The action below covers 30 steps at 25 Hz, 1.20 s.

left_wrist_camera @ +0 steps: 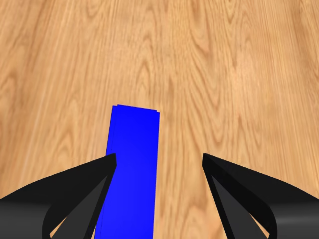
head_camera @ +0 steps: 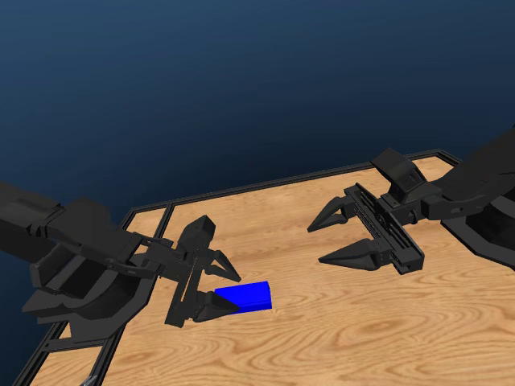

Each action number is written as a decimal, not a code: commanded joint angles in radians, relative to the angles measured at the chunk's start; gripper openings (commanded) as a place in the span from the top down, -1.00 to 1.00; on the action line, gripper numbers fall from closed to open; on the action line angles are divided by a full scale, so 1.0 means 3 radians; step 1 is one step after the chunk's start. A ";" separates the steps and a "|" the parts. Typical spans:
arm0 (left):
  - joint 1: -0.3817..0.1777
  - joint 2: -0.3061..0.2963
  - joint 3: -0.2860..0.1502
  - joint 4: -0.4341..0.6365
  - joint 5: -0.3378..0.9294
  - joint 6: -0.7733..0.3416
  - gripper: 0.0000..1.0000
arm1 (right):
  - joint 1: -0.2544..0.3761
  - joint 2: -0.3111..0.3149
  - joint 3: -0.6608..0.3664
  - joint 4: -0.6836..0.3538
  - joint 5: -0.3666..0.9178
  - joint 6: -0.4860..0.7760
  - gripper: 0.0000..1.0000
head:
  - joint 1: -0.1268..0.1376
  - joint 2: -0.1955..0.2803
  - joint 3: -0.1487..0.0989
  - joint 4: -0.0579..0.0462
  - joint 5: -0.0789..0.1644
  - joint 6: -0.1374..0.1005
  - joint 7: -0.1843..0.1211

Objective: Insert peg into socket

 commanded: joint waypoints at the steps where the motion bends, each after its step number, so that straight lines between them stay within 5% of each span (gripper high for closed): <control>1: 0.0033 0.0083 -0.0024 0.0014 -0.0151 -0.0065 -1.00 | -0.0002 -0.0049 -0.0075 -0.0004 -0.0049 0.0021 -1.00 | 0.0009 0.0032 -0.0039 0.0002 -0.0048 -0.0008 -0.0021; 10: 0.0119 0.0390 0.0115 -0.0050 -0.0389 -0.0185 -1.00 | -0.0005 0.0025 -0.0034 -0.0036 -0.0068 0.0133 -1.00 | 0.0039 0.0109 -0.0062 0.0002 -0.0070 -0.0027 -0.0078; 16: 0.0019 0.0648 0.0187 -0.0032 -0.0427 -0.0349 -1.00 | -0.0031 0.0069 -0.0016 -0.0065 -0.0057 0.0236 -1.00 | 0.0046 0.0154 -0.0079 0.0002 -0.0073 -0.0029 -0.0100; 17: -0.0001 0.0668 0.0181 -0.0019 -0.0449 -0.0352 -0.93 | -0.0032 0.0084 0.0011 -0.0068 -0.0025 0.0262 -1.00 | 0.0045 0.0160 -0.0081 0.0001 -0.0071 -0.0033 -0.0108; 18: -0.0028 0.0677 0.0186 -0.0013 -0.0488 -0.0353 1.00 | -0.0069 0.0090 0.0038 -0.0060 0.0012 0.0304 -1.00 | 0.0046 0.0165 -0.0084 -0.0001 -0.0073 -0.0037 -0.0124; 30: -0.0069 0.0839 0.0150 0.0032 -0.0651 -0.0409 1.00 | -0.0161 -0.0162 0.0682 0.0124 0.0426 0.0536 -1.00 | -0.0040 0.0147 -0.0110 -0.0080 -0.0110 -0.0220 -0.0487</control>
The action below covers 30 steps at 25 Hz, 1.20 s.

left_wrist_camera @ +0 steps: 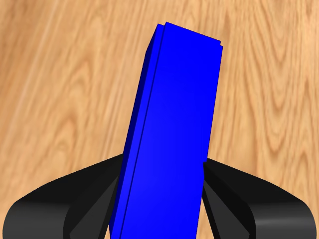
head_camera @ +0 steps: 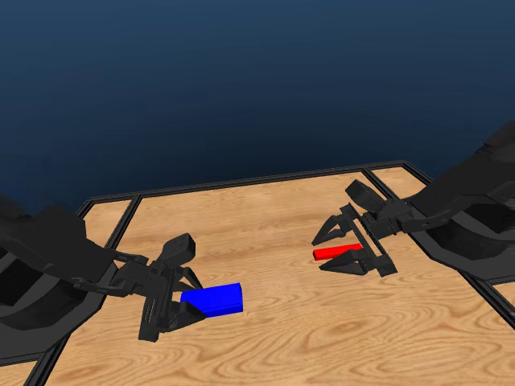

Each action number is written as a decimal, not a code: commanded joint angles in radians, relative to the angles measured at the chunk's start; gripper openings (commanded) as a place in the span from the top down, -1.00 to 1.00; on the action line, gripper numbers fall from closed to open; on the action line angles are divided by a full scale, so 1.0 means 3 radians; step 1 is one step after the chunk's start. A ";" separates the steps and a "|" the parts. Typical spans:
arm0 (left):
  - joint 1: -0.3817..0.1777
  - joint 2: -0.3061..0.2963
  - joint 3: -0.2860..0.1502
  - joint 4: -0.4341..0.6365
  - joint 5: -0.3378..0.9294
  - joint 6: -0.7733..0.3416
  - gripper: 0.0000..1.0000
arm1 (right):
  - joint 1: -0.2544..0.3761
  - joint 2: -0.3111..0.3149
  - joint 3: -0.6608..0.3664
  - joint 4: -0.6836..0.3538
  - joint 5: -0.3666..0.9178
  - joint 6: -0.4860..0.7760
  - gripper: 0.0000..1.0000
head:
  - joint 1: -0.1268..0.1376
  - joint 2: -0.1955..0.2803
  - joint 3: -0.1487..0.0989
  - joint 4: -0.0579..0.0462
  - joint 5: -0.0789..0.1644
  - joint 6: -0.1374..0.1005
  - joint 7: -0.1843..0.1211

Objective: Insert peg into socket

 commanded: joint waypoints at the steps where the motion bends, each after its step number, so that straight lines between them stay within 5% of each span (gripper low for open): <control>1: -0.0092 0.0149 -0.0111 0.0033 -0.0176 -0.0002 1.00 | -0.0013 -0.0214 0.0125 0.0050 0.0103 0.0008 -1.00 | -0.0049 -0.0020 -0.0067 -0.0027 -0.0074 -0.0068 -0.0155; 8: -0.0099 0.0144 -0.0147 0.0073 -0.0197 -0.0011 1.00 | -0.0204 -0.0339 0.0314 0.0053 0.0438 0.0058 -1.00 | -0.0100 -0.0034 -0.0068 -0.0066 -0.0157 -0.0160 -0.0302; 12: -0.0080 0.0135 -0.0138 0.0073 -0.0207 -0.0024 1.00 | -0.0251 -0.0196 0.0431 0.0037 0.0568 0.0215 -1.00 | -0.0127 -0.0023 -0.0073 -0.0082 -0.0186 -0.0189 -0.0398; 21: -0.0105 0.0140 -0.0154 0.0111 -0.0228 -0.0037 1.00 | -0.0358 -0.0061 0.0661 -0.0006 0.0478 0.0433 -0.94 | -0.0141 0.0001 -0.0092 -0.0093 -0.0191 -0.0224 -0.0409; 22: -0.0108 0.0123 -0.0154 0.0113 -0.0222 -0.0037 1.00 | -0.0384 0.0007 0.0641 0.0019 0.0492 0.0418 1.00 | -0.0143 0.0006 -0.0095 -0.0094 -0.0190 -0.0226 -0.0401; 30: -0.0070 0.0061 -0.0148 0.0097 -0.0225 0.0002 1.00 | -0.0332 -0.0091 0.0549 0.0106 0.0447 0.0023 1.00 | -0.0146 -0.0005 -0.0096 -0.0088 -0.0152 -0.0210 -0.0321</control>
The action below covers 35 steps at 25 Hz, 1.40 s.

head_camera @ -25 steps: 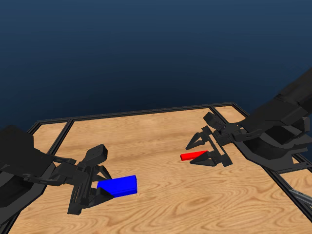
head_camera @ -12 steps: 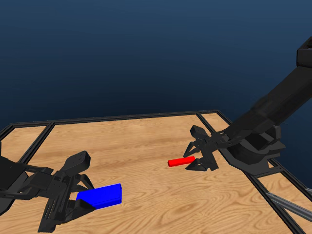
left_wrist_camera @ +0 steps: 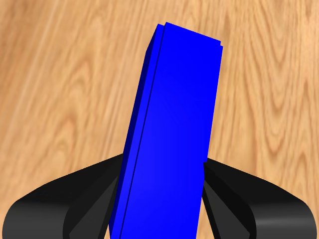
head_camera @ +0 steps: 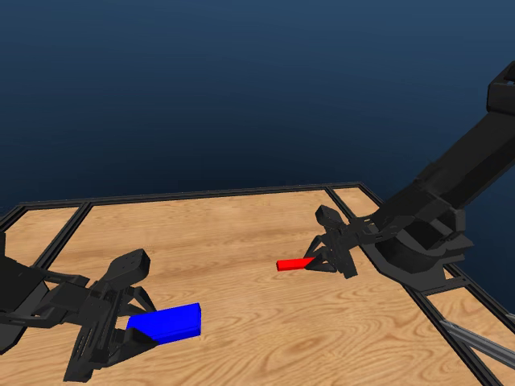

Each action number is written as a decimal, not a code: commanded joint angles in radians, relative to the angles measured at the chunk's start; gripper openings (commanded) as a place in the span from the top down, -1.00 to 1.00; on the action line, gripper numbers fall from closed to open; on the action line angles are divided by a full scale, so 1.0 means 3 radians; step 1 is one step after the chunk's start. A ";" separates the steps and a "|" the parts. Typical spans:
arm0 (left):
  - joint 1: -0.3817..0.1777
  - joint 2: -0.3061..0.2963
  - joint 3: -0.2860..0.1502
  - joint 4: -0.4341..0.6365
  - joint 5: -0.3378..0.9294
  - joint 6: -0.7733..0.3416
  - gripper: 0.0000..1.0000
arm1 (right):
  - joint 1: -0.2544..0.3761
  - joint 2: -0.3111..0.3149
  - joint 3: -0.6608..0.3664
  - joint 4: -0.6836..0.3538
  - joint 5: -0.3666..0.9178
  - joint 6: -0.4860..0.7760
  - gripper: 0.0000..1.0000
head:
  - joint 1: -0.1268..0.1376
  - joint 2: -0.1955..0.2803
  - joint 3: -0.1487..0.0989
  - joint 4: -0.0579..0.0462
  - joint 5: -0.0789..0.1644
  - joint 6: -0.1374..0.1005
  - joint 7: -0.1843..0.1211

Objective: Insert peg into socket

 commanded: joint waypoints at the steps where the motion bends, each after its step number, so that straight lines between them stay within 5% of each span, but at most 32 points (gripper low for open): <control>1: -0.0066 0.0039 -0.0150 0.0007 -0.0226 0.0115 1.00 | 0.0099 -0.0051 -0.0186 0.0101 0.0096 -0.0248 1.00 | 0.0006 -0.0014 -0.0056 0.0009 -0.0023 0.0018 0.0055; 4: -0.0058 -0.0037 -0.0177 -0.0018 -0.0202 0.0202 1.00 | 0.0162 -0.0168 -0.0471 0.0040 0.0246 -0.0325 1.00 | 0.0019 -0.0029 -0.0047 0.0017 -0.0026 0.0032 0.0093; 16: -0.0109 -0.0175 -0.0314 -0.0085 -0.0006 0.0524 1.00 | 0.0423 0.0087 -0.1303 -0.0257 0.0817 -0.0237 1.00 | 0.0112 -0.0022 -0.0039 0.0057 0.0030 0.0088 0.0212; 24: -0.0086 -0.0230 -0.0381 -0.0126 0.0021 0.0629 1.00 | 0.0643 0.0269 -0.1756 -0.0546 0.1198 0.0122 1.00 | 0.0170 -0.0015 -0.0021 0.0091 0.0151 0.0140 0.0363; 35: -0.0062 -0.0277 -0.0396 -0.0135 0.0037 0.0679 1.00 | 0.0562 0.0520 -0.1953 -0.0854 0.1284 0.0454 1.00 | 0.0206 -0.0011 -0.0011 0.0103 0.0200 0.0137 0.0408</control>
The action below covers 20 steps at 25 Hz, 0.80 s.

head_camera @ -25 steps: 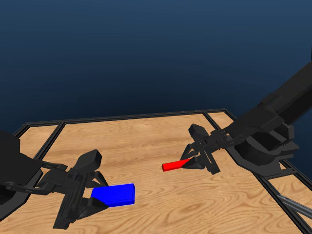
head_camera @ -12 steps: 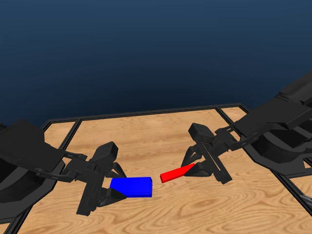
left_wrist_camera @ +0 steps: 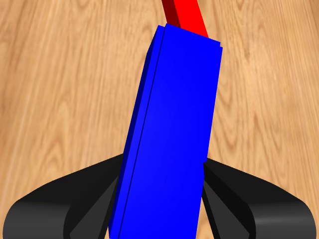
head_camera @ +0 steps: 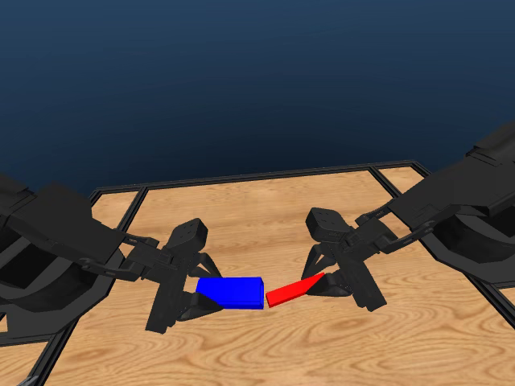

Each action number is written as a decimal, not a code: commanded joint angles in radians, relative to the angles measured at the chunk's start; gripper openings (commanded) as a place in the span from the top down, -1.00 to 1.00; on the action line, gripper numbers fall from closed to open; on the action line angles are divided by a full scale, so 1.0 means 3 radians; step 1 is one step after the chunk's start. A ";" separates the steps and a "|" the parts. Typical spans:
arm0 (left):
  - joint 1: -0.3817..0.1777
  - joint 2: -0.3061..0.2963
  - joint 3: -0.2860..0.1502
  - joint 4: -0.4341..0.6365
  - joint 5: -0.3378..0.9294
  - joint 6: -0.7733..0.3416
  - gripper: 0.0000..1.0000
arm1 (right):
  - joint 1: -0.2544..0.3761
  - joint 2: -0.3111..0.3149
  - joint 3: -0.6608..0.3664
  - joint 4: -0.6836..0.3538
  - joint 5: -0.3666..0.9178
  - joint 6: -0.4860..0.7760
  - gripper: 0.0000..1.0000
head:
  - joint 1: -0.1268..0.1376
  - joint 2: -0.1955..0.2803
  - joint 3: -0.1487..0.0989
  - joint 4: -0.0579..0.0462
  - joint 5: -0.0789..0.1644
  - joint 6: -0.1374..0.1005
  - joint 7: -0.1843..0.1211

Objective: Insert peg into socket

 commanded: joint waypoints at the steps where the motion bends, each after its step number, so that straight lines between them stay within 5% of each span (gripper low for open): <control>1: -0.0002 -0.0081 -0.0101 -0.0005 -0.0097 0.0037 1.00 | -0.0075 0.0008 -0.0164 -0.0034 -0.0016 0.0111 1.00 | 0.0023 -0.0004 -0.0034 0.0005 -0.0015 -0.0008 0.0012; 14: -0.0007 0.0131 -0.0137 -0.0044 -0.0239 -0.0038 1.00 | -0.0179 -0.0060 -0.0362 -0.0397 0.0267 0.0260 1.00 | 0.0060 0.0038 -0.0049 0.0010 0.0009 -0.0031 0.0006; 20: -0.0043 0.0272 -0.0235 -0.0034 -0.0314 -0.0067 1.00 | -0.0201 0.0067 -0.0414 -0.0474 0.0295 0.0353 1.00 | 0.0073 0.0035 -0.0045 0.0013 0.0008 -0.0030 0.0005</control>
